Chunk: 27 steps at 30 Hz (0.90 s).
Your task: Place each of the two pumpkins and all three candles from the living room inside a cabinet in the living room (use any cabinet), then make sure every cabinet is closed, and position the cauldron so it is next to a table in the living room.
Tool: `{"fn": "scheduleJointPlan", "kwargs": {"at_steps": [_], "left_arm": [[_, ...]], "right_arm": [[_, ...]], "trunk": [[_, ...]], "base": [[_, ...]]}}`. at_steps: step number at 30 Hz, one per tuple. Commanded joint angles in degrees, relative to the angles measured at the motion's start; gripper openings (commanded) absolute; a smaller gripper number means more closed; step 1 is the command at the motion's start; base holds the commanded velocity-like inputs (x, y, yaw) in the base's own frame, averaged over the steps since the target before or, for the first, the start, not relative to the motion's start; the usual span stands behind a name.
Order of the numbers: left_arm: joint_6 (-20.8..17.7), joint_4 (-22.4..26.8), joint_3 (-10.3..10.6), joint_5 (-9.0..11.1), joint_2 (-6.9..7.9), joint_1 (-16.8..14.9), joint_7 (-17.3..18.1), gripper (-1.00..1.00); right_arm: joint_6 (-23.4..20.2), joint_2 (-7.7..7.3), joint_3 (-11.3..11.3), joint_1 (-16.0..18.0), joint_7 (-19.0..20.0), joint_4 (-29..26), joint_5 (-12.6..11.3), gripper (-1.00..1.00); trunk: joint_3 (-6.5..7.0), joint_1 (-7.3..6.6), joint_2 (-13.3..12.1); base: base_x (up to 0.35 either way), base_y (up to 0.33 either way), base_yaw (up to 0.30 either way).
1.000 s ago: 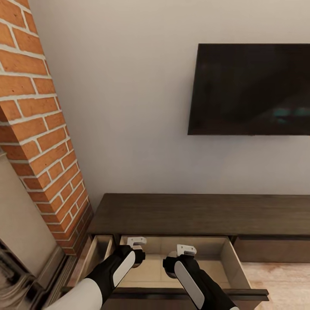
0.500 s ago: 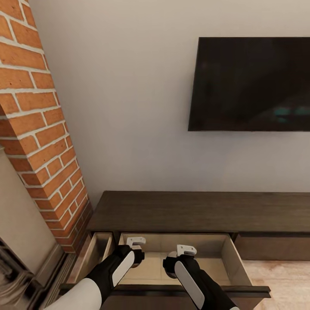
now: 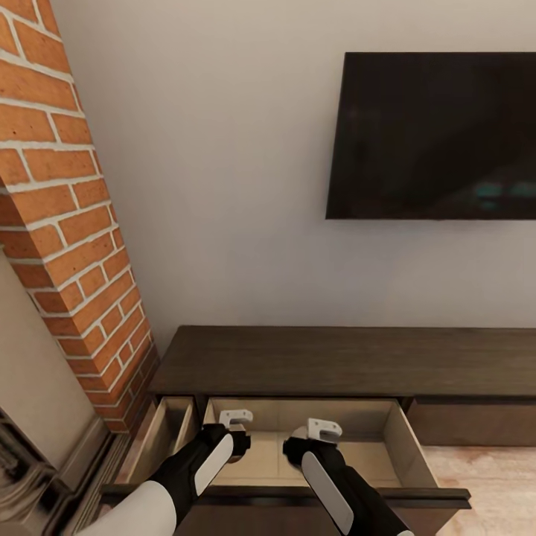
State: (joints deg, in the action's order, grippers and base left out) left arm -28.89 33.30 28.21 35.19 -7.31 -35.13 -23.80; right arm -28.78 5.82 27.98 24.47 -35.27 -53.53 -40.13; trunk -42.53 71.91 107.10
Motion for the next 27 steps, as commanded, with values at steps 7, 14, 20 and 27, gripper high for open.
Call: {"fn": "scheduleJointPlan", "kwargs": {"at_steps": [7,14,20,27], "left_arm": [[-0.04,0.1,0.4,0.5,-0.04,-0.05,-0.63,-1.0],[0.05,0.1,0.44,0.45,-0.07,-0.03,-0.63,-1.0],[0.06,0.1,0.52,0.41,-0.09,-0.02,-0.63,-1.0],[0.06,0.1,0.53,0.33,-0.13,-0.03,-0.63,-1.0]], "right_arm": [[2.75,-0.02,0.22,0.05,-0.59,-0.01,-0.49,-1.0],[3.1,-0.04,0.15,0.05,-0.59,0.19,-0.83,-1.0],[3.11,-0.03,0.15,0.05,-0.59,0.28,-0.96,-1.0],[3.11,-0.02,0.15,0.05,-0.59,0.35,-1.0,-1.0]], "trunk": [[-1.32,1.54,2.85],[-2.57,3.08,5.66],[-3.47,4.17,7.66],[-3.47,4.17,7.66]], "base": [[0.0,0.0,0.0],[0.0,0.0,0.0],[0.0,0.0,0.0],[0.0,0.0,0.0]]}}
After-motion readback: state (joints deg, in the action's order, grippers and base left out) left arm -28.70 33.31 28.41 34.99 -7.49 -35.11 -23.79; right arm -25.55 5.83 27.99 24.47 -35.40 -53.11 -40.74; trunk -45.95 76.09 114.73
